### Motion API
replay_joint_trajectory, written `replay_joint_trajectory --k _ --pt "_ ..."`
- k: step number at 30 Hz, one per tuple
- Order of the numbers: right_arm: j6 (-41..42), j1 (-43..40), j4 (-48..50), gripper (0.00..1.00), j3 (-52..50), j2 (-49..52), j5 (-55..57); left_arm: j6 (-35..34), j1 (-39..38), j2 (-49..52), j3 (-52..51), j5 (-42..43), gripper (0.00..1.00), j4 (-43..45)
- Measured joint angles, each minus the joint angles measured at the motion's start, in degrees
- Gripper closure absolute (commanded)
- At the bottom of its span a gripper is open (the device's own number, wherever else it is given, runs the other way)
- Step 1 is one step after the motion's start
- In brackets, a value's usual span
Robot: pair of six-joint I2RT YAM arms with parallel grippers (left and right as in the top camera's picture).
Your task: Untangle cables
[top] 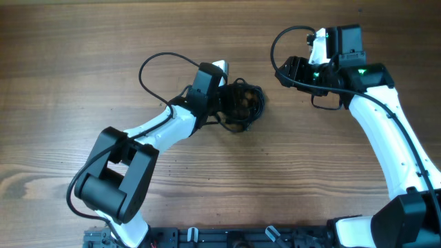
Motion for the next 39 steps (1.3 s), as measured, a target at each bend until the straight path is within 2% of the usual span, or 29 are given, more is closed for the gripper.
replay_joint_trajectory --k 3,8,13,26,39 --pt "0.0 0.0 -0.42 0.35 0.0 0.0 0.13 -0.83 0.0 0.11 0.0 -2.58 0.62 -1.25" --pt "0.0 0.0 -0.42 0.35 0.0 0.0 0.13 -2.25 -0.31 0.48 0.0 -5.42 0.6 -3.15" --pt "0.0 0.0 -0.44 0.35 0.0 0.0 0.15 -6.6 -1.75 4.55 0.0 -8.46 0.61 -0.74" --pt "0.0 0.0 -0.48 0.34 0.0 0.0 0.13 -8.79 -1.77 5.05 0.0 -8.83 0.72 -0.07" --pt "0.0 0.02 -0.61 0.34 0.0 0.0 0.13 -9.46 -1.77 5.42 0.0 -8.85 0.73 0.15"
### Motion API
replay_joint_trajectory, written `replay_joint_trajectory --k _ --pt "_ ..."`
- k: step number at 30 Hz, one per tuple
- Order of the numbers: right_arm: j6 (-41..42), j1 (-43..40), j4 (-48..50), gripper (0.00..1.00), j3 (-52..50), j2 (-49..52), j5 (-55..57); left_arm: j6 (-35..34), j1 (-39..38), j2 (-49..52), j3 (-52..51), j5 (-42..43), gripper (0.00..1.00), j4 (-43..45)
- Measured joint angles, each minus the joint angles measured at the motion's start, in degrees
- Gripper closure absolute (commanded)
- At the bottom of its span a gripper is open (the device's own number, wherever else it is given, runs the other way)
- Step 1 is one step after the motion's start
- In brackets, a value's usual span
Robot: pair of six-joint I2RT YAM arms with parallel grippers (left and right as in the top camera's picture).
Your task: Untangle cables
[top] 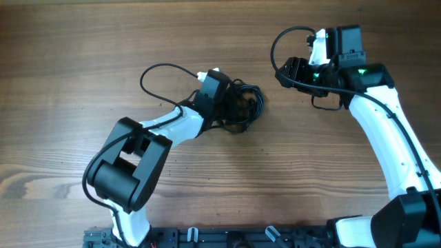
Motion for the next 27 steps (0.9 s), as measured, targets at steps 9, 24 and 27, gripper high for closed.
replay_joint_trajectory --k 9,24,27 --pt "0.0 0.0 0.02 0.34 0.0 0.0 0.0 -1.99 -0.02 0.28 0.0 -0.22 0.75 0.24" --pt "0.0 -0.02 0.02 0.34 0.0 0.0 0.0 -7.26 -2.51 0.9 0.0 -4.04 0.96 0.37" --pt "0.0 -0.02 0.02 0.34 0.0 -0.02 -0.26 -7.19 -2.51 0.9 0.0 -4.02 0.96 0.42"
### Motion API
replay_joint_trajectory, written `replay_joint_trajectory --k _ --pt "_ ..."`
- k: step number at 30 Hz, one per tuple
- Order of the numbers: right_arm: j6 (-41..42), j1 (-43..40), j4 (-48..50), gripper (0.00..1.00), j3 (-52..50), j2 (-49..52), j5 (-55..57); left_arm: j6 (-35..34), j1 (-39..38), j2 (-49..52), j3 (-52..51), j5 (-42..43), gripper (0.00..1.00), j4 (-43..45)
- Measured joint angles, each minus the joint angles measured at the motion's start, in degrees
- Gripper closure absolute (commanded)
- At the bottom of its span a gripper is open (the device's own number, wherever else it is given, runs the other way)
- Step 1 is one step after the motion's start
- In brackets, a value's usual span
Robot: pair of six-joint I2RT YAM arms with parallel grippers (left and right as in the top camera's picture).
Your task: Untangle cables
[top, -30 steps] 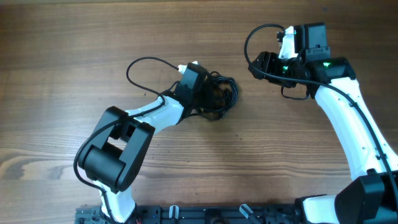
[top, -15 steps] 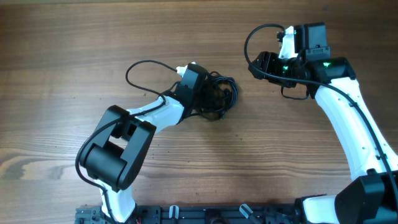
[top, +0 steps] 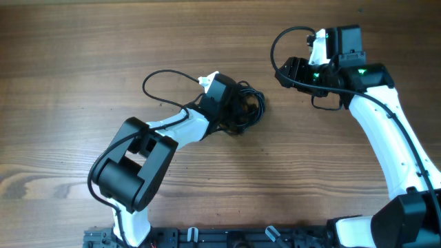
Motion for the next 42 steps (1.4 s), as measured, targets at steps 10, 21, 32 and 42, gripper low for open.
replay_joint_trajectory --k 10,21,32,42 --pt "-6.6 0.02 4.28 0.39 0.0 0.02 -14.73 13.38 5.46 -14.91 -0.39 20.11 0.96 3.34" --pt "-9.73 0.0 6.86 0.42 0.0 0.02 -18.08 14.14 10.6 -19.93 -0.39 39.98 0.96 3.87" --pt "-14.38 0.0 3.19 0.65 0.0 0.0 -17.86 10.78 10.86 -19.93 -0.39 45.86 0.96 9.6" --pt "-5.44 2.73 -0.72 0.96 0.44 -0.15 -7.69 8.11 14.03 -19.65 -0.44 51.06 0.96 11.17"
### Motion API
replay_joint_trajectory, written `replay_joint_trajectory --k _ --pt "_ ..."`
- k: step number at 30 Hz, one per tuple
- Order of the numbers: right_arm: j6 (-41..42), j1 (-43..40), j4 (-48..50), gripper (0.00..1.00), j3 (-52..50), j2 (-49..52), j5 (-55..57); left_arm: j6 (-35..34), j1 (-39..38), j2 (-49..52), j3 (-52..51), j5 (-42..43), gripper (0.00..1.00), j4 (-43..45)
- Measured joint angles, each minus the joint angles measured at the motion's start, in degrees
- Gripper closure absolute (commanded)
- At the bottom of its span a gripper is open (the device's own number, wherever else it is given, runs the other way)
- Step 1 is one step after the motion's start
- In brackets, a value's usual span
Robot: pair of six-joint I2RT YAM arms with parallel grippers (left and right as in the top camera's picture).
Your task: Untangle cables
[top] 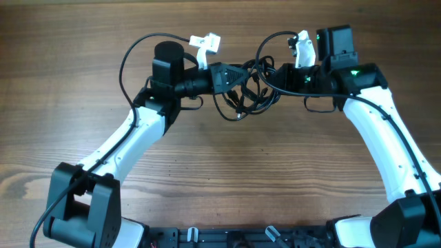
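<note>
A black cable tangle (244, 93) hangs bunched between the two grippers at the table's upper middle, loose loops drooping below it. My left gripper (233, 76) points right with its fingers buried in the tangle's left side, shut on strands there. My right gripper (274, 76) points left and touches the tangle's right side; the strands hide its fingertips, so its state does not show.
The wooden table (83, 124) lies bare around the arms. A thin black lead (127, 58) loops off the left arm, and another lead (265, 45) loops above the right wrist. A black rail (227, 238) runs along the front edge.
My left arm has swung round: its elbow now lies left and its gripper points right. The tangle moved up and slightly right with it. My right gripper has come left onto the tangle.
First my left gripper lay on the tangle's left side from below left, with the right arm parked apart at upper right. Over the following two moments the left wrist turned over the bundle. Now both grippers meet at the tangle, which hangs between them.
</note>
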Motion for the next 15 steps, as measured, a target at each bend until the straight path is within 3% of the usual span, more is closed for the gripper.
replay_joint_trajectory --k 4,9,15 --pt "4.22 0.2 -0.59 0.96 0.02 0.0 3.02 -0.17 3.3 0.02 0.0 2.27 0.96 -5.62" --pt "6.58 -4.76 -2.38 0.96 -0.02 0.17 16.52 1.6 10.54 -0.33 0.0 0.37 0.96 -11.56" --pt "3.26 -4.42 -1.92 0.96 -0.02 0.17 12.76 3.15 8.98 -0.42 0.0 -3.19 0.96 -16.92"
